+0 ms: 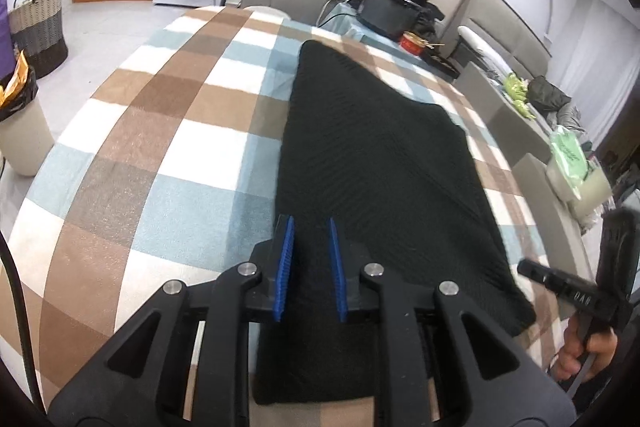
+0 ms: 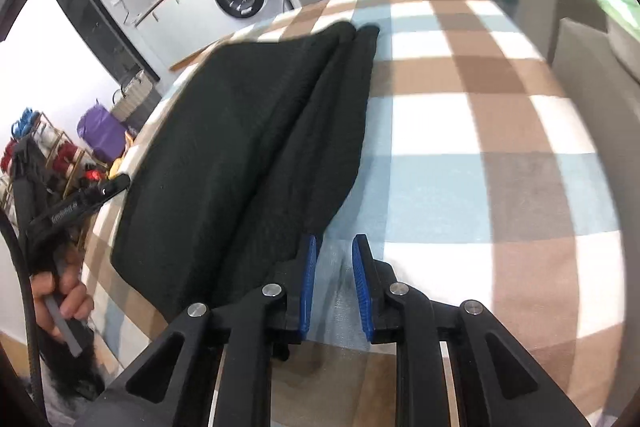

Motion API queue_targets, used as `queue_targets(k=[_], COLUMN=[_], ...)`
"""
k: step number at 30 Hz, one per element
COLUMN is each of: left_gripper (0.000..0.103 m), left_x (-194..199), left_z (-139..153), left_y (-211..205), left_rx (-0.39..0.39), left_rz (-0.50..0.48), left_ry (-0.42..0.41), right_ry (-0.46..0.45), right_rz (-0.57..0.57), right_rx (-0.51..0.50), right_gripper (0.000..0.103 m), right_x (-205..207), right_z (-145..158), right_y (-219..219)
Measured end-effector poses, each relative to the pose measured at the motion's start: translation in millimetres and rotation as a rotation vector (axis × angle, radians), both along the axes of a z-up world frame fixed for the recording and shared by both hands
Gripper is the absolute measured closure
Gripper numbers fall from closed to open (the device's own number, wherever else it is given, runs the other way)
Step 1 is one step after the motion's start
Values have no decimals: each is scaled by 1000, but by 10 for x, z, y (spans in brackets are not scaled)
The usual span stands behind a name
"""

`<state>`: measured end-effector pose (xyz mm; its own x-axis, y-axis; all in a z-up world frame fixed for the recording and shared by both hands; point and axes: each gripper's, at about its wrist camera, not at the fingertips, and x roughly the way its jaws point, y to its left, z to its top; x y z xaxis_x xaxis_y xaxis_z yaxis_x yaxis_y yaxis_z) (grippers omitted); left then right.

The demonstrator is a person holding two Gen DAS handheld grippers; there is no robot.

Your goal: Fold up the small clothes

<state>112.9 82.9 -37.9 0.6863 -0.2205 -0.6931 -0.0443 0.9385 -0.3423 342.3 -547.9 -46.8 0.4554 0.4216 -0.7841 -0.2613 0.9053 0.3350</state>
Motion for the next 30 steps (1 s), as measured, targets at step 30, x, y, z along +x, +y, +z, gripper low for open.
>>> queue_targets(k=[30], left_gripper=[40], left_x=[-550], left_z=[-108], left_y=[-1379], left_rx=[66], left_rz=[-408], left_ry=[23], right_ry=[39], right_rz=[36], right_rx=[71], right_gripper=[96], right_x=[1377], right_z=[-96], right_y=[655])
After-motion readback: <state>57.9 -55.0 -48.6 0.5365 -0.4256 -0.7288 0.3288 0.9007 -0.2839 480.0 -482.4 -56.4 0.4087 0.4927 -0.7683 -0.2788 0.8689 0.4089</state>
